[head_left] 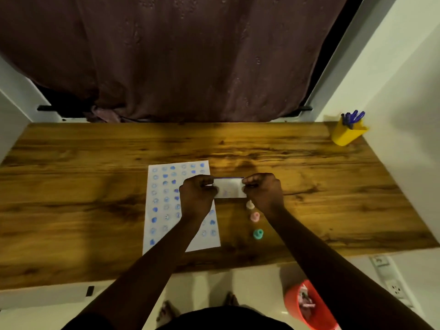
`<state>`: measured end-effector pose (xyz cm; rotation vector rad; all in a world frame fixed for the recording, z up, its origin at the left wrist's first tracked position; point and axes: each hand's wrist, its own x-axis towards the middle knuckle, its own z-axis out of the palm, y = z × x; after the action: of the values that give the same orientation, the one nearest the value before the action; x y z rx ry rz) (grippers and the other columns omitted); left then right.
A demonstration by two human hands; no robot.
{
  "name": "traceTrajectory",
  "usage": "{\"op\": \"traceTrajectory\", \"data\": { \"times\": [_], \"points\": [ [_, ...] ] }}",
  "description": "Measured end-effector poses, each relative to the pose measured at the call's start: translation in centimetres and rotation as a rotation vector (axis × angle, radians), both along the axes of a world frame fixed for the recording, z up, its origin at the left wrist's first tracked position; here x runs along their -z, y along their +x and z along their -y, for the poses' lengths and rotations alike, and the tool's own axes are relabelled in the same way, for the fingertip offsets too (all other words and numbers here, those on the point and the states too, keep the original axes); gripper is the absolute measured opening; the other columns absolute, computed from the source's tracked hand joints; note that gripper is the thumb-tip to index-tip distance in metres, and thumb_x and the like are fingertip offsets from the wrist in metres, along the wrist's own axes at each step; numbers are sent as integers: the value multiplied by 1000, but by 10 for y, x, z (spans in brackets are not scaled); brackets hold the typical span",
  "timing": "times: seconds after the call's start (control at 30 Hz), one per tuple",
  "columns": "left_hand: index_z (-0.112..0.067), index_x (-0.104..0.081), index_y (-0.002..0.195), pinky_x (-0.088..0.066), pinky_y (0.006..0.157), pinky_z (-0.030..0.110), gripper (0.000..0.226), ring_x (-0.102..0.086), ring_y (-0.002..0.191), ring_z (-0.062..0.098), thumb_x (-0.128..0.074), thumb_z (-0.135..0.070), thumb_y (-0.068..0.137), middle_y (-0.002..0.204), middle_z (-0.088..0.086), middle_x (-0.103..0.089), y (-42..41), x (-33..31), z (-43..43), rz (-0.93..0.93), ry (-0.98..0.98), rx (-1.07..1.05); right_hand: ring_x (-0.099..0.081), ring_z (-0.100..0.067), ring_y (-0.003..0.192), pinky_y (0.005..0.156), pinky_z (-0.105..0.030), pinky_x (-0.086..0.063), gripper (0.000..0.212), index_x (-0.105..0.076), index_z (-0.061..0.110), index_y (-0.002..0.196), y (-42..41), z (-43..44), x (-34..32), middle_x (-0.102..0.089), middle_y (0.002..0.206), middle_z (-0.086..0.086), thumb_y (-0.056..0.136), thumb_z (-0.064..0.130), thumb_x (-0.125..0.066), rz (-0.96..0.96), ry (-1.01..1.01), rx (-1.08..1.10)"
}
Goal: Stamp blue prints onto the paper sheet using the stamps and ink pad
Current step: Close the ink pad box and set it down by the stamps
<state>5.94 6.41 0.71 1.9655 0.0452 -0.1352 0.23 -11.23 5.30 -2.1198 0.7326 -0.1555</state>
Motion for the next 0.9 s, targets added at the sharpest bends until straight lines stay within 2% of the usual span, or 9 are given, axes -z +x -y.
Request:
{"op": "traceTrajectory", "data": {
  "times": [0.1,0.2,0.23,0.3,0.37,0.5,0.63,0.9],
  "points": [
    [-12,-78,113,-62,88,33,34,-74,104,21,-85,-11,80,115,8,-78,4,6,26,-25,10,23,-75,-16,93,87,-29,-61,19,-83,12,93,6,25,7,-81,97,-3,79,1,-78,-41,4,8],
    [-15,-79,111,-52,74,13,33,-73,98,15,-85,-13,79,112,6,-80,8,13,45,-25,64,17,-75,-17,96,89,-32,-61,20,-84,13,93,12,44,18,-81,99,-3,79,1,-79,-69,6,7],
    [-15,-79,110,-50,73,11,32,-73,98,16,-85,-14,78,111,6,-80,9,16,50,-24,83,14,-75,-17,97,91,-32,-60,20,-84,13,94,15,48,21,-81,100,-3,79,1,-79,-81,-8,-5],
    [-15,-79,109,-58,83,24,32,-75,101,21,-85,-13,78,110,7,-80,13,21,59,-41,102,13,-75,-16,99,92,-31,-60,20,-84,12,97,19,56,29,-81,102,-4,80,2,-79,-99,-26,-37],
    [-14,-79,109,-60,93,38,32,-75,103,25,-85,-13,77,111,8,-80,15,26,64,-58,121,7,-74,-16,101,93,-29,-59,21,-83,12,99,23,61,35,-81,105,-3,82,2,-78,-117,-21,-54],
    [-14,-78,111,-63,87,49,34,-75,100,28,-84,-12,78,112,10,-79,20,34,73,-101,125,0,-74,-16,103,93,-29,-59,18,-83,10,100,29,69,46,-80,108,-4,86,2,-76,-116,-24,-75],
    [-12,-78,111,-64,86,51,32,-75,99,28,-83,-8,79,111,11,-79,20,39,77,-122,102,-7,-72,-15,104,87,-23,-55,19,-82,12,102,30,73,53,-79,111,-2,88,3,-74,-132,-22,-64],
    [-13,-77,113,-63,89,44,32,-75,100,24,-81,-12,81,112,9,-80,20,37,80,-58,209,34,-73,-16,101,92,-28,-58,15,-82,11,100,29,73,60,-79,107,-3,88,5,-74,-108,-50,-65]
  ]
}}
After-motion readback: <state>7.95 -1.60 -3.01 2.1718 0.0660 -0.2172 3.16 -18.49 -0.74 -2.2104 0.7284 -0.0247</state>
